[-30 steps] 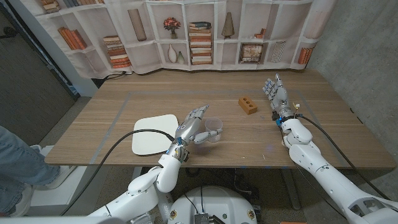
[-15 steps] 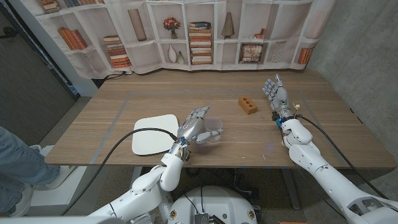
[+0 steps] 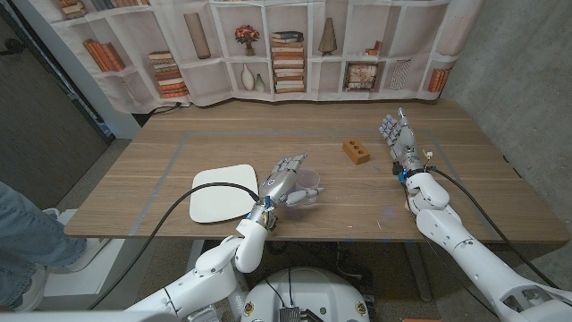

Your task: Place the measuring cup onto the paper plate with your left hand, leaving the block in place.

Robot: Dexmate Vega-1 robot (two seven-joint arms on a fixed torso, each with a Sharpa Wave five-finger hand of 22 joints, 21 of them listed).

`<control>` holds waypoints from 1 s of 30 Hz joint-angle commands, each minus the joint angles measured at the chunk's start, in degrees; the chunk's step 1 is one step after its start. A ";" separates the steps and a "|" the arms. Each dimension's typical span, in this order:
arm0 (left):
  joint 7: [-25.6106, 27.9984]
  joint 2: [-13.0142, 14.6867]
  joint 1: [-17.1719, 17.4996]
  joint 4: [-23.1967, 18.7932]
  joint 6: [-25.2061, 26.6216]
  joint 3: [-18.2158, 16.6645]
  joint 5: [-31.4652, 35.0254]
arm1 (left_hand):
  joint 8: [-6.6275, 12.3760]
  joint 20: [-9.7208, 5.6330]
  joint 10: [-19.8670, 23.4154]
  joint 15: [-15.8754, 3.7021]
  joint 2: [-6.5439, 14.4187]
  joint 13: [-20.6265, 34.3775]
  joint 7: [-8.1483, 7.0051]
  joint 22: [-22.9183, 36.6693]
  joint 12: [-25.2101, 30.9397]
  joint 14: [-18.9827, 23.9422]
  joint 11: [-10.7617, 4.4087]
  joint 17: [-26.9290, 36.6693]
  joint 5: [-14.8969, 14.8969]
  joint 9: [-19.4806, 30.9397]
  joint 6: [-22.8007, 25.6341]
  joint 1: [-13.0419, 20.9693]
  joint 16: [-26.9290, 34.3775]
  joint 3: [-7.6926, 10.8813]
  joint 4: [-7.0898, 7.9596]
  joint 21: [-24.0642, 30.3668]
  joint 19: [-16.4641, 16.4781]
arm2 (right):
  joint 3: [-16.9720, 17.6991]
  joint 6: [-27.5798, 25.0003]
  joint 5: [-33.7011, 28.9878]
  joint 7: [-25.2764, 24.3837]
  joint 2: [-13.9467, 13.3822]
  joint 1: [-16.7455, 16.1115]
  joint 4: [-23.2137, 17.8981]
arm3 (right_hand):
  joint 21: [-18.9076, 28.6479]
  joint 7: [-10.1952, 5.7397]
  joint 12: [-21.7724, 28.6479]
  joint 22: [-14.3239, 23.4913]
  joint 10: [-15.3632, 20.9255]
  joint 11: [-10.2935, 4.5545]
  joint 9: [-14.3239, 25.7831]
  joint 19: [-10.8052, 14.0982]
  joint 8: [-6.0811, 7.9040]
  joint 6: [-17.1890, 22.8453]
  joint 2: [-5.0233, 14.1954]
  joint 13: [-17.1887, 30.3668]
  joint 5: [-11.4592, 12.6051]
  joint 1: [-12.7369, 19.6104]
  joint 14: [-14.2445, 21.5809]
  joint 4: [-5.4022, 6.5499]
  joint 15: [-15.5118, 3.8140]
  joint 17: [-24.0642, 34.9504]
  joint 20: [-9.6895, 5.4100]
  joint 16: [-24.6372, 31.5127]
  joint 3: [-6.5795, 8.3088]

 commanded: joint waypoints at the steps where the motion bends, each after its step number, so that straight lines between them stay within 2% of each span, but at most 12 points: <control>1: -0.26 -0.36 -0.58 0.89 0.10 0.88 -0.95 | 0.29 0.34 0.15 -0.17 0.15 0.31 -0.11 0.10 0.20 0.24 -0.24 0.32 0.50 0.08 0.29 0.62 0.21 -0.25 -0.02 0.12 0.28 | 0.00 0.02 0.18 0.04 -0.02 -0.51 -0.06 | 0.15 -0.38 -0.27 0.30 0.78 0.08 0.28 0.05 0.01 0.30 0.00 0.12 -0.13 0.61 0.27 -0.02 0.08 0.08 0.26 0.05 -0.15; 16: -0.13 -0.60 -0.95 1.55 0.17 1.10 -2.01 | 0.50 0.25 0.78 -0.26 0.68 0.31 -0.16 0.12 0.40 0.94 -0.26 0.32 0.79 0.07 1.03 1.26 0.40 -0.16 -0.11 0.32 0.85 | -0.18 -0.21 -0.07 -0.18 0.06 -0.28 0.32 | 0.14 -0.48 -0.29 0.30 0.81 0.03 0.28 0.01 0.05 0.42 0.06 0.12 -0.15 0.61 0.31 -0.05 0.11 0.08 0.36 0.05 -0.21; 22: -0.67 -0.82 -1.32 1.85 0.16 1.14 -2.90 | 0.82 0.20 1.95 -0.75 1.78 0.32 -0.41 0.58 0.68 3.68 -0.53 0.37 1.17 0.07 2.46 2.56 1.18 0.09 -0.27 2.17 5.39 | -0.04 -0.31 0.15 -0.29 0.11 -0.31 0.51 | 0.15 -0.48 -0.30 0.30 0.82 0.03 0.28 0.02 0.03 0.39 0.09 0.12 -0.16 0.62 0.34 -0.06 0.15 0.08 0.37 0.05 -0.23; 27: -1.17 -0.97 -1.65 2.13 -0.02 1.28 -3.62 | 0.96 0.32 3.03 -1.50 2.37 0.33 -0.53 1.01 0.86 6.66 -1.02 0.49 1.23 0.09 3.56 3.69 1.89 0.06 -0.45 4.27 10.78 | 0.08 -0.24 0.16 -0.38 0.04 -0.48 0.60 | 0.15 -0.48 -0.29 0.30 0.86 0.04 0.29 0.02 0.04 0.43 0.10 0.13 -0.16 0.62 0.38 -0.07 0.18 0.08 0.44 0.05 -0.25; 30: -1.43 -0.99 -1.81 2.27 -0.25 1.33 -4.10 | 0.97 0.30 3.51 -1.56 2.55 0.33 -0.43 1.06 0.97 7.60 -1.08 0.52 1.22 0.10 3.82 4.11 2.10 0.09 -0.55 4.77 12.16 | 0.06 0.03 0.00 -0.21 -0.03 -0.51 0.80 | 0.14 -0.51 -0.31 0.30 0.84 0.03 0.29 -0.01 0.02 0.39 0.11 0.13 -0.17 0.62 0.41 -0.08 0.18 0.08 0.44 0.06 -0.27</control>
